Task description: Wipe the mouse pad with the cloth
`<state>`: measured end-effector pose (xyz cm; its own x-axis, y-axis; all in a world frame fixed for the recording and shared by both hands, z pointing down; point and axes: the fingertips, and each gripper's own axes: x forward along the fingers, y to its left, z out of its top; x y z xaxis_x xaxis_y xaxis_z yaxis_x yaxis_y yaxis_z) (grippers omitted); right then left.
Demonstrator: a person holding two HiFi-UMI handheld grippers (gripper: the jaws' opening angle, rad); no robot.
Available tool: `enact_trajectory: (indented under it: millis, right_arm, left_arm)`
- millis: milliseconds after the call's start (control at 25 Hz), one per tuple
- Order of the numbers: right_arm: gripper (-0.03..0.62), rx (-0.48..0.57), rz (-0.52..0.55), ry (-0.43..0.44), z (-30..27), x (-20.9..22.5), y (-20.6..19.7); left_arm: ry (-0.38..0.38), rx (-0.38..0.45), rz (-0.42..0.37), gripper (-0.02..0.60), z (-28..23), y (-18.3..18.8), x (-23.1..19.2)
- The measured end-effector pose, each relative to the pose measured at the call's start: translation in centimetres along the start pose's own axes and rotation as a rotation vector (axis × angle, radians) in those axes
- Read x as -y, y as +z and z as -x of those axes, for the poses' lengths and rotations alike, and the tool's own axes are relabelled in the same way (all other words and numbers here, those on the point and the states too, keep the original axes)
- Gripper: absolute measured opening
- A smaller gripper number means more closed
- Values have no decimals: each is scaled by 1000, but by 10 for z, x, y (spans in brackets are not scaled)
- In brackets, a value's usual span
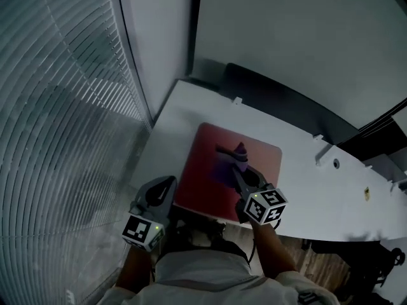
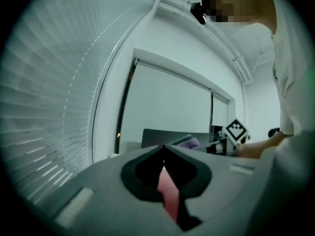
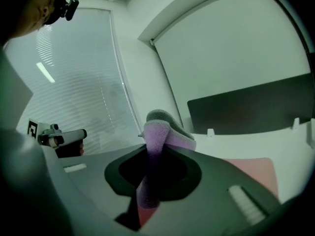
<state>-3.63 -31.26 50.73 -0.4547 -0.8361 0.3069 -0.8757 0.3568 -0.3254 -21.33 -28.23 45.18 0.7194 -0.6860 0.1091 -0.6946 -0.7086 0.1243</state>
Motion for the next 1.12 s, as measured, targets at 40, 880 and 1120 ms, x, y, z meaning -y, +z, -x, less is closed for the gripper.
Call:
enact_trajectory:
  millis: [40, 880, 1120]
  right_arm:
    - [49, -21, -12, 26, -21, -1, -4]
    - [49, -378, -193, -25, -251, 112, -89]
    - [49, -406, -210, -78, -213, 155, -90]
  left_arm:
    - [12, -2, 11, 2, -3, -2, -2]
    - [183, -68, 76, 3, -38, -33, -7]
    - [134, -71, 58, 2, -68, -19, 14]
